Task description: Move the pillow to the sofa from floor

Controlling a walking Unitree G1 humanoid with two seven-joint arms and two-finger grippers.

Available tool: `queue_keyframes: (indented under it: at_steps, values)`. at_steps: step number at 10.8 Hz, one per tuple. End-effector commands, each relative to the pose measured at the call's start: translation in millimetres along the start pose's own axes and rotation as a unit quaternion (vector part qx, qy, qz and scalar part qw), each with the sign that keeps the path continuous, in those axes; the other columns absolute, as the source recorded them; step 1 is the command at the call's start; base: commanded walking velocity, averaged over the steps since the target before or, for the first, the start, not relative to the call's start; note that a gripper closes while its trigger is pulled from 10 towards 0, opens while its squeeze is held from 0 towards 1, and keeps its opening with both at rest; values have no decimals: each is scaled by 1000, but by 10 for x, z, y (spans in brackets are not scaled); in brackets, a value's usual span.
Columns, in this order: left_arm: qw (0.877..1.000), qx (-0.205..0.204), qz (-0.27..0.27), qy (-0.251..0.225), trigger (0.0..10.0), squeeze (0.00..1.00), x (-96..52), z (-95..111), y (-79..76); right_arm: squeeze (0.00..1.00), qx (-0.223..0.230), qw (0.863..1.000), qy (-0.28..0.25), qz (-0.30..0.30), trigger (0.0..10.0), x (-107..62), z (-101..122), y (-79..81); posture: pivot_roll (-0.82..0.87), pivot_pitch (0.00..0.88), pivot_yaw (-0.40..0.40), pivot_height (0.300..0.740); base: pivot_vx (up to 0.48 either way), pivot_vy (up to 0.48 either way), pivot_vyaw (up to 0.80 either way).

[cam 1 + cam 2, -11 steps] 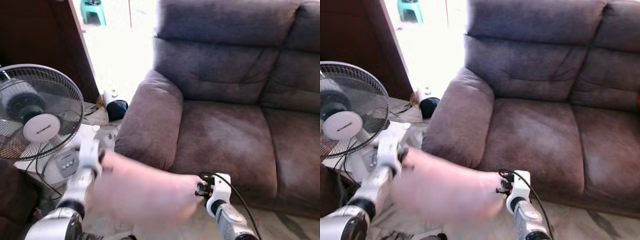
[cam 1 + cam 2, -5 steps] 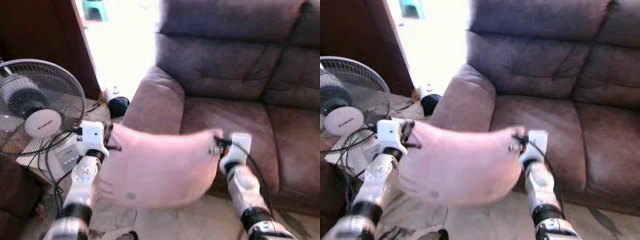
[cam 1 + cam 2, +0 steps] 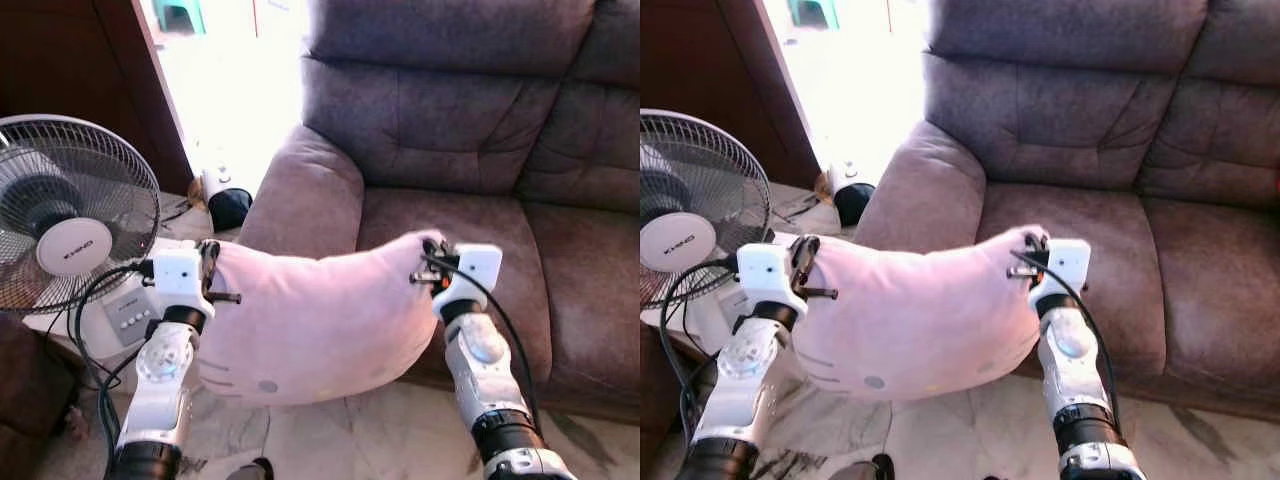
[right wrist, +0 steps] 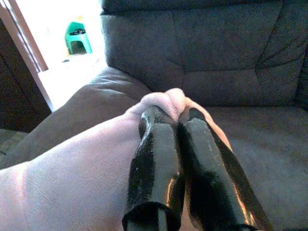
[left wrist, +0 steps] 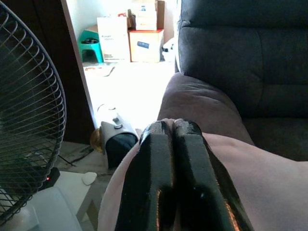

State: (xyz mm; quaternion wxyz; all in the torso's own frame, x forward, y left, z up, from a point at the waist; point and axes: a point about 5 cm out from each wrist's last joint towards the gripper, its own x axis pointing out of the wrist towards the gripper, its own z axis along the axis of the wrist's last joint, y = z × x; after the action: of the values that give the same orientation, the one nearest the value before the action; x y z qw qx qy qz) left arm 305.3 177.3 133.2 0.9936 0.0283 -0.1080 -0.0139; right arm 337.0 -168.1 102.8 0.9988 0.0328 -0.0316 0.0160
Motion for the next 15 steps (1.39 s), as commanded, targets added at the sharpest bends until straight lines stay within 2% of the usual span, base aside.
queue_keyframes:
  at_steps: [1,2,5,7,12,15]
  values:
    - [1000,5,-9,-29,10000,0,28,158,-56,0,2,1000,-24,4,10000,44,140,48,168,144,-22,740,0,0,0]
    - [999,20,-19,-23,10000,0,60,196,-92,0,5,999,-32,12,10000,59,205,113,162,141,-21,740,0,0,0]
    - [999,22,-14,-27,10000,0,112,274,-92,0,16,998,-48,21,10000,96,356,220,156,126,-17,740,0,0,0]
    - [999,30,-5,-21,10000,0,102,268,-26,0,21,998,-53,24,10000,112,408,259,156,114,-17,740,0,-266,0]
    - [999,31,8,-22,10000,0,130,300,56,0,17,998,-44,30,10000,115,418,293,158,114,-24,740,0,-315,0]
    - [999,22,20,-19,10000,0,117,307,95,0,19,998,-46,30,10000,123,451,287,162,131,-28,740,0,0,0]
